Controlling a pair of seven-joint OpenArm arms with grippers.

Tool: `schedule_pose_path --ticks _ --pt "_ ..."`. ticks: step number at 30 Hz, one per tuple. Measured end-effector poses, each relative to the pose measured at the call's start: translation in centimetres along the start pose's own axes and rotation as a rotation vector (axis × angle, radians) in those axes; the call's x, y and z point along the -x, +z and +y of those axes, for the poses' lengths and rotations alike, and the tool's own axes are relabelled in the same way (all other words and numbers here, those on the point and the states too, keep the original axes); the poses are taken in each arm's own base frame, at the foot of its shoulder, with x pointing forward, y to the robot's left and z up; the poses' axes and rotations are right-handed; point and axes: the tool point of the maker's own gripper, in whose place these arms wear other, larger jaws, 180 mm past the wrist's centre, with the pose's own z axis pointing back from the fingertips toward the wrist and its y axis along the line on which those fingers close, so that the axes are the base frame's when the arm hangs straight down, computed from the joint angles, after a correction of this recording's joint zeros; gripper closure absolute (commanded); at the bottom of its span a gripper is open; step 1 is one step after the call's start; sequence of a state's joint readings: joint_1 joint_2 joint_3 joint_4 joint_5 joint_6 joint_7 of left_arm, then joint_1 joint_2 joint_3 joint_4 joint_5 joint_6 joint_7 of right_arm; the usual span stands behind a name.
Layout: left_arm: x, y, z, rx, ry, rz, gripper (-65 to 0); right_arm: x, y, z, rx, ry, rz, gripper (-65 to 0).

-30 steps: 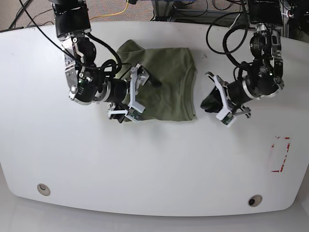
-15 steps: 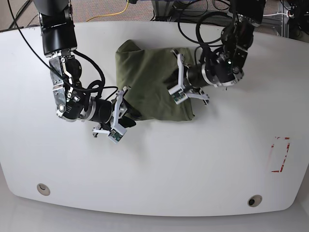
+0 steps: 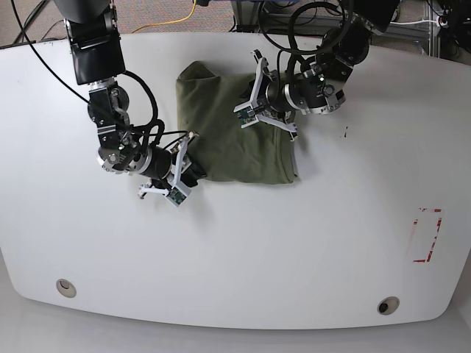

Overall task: Layout the t-shirt on the table in an organized manner, then fold the t-shirt properly
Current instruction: 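Grasp the bundle's sides with both grippers and rotate it square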

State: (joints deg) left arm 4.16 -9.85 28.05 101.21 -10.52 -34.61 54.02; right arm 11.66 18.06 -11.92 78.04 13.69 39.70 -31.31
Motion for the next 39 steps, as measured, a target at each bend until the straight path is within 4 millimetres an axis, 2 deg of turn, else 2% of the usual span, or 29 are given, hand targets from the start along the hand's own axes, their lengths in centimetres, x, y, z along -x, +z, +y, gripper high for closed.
schedule_pose_path --ticks 3,7,14,18,23,27,34,39 --pt "1.3 -1.1 0.8 0.014 0.016 0.046 -7.4 1.6 -0.7 0.8 -0.009 -0.028 -0.018 -13.6" --pt "1.2 -2.0 2.3 0.039 0.048 0.024 -7.4 2.9 -0.8 1.2 -0.015 -0.094 -0.061 -13.6" --pt "0.3 -3.0 5.7 0.032 0.082 -0.013 -7.5 5.6 1.5 0.2 0.056 -0.194 -0.085 -13.6" --pt "0.5 -2.8 7.2 0.034 0.063 -0.015 -7.5 6.8 3.0 1.0 0.08 -0.216 -0.095 -13.6" --pt "0.7 -2.5 8.7 0.039 0.019 -0.002 -7.5 7.9 4.2 2.8 0.078 -0.217 -0.078 -13.6" --pt "0.9 -2.2 10.8 0.013 0.018 0.021 -7.5 8.5 5.0 4.2 0.084 -0.247 -0.072 -13.6" --pt "0.9 -1.6 14.6 -0.049 0.011 0.047 -7.5 9.2 6.4 5.3 0.129 -0.269 -0.041 -13.6" --pt "0.7 -1.0 16.2 -0.101 -0.045 0.115 -7.5 9.3 7.4 5.6 0.141 -0.239 0.006 -13.6"
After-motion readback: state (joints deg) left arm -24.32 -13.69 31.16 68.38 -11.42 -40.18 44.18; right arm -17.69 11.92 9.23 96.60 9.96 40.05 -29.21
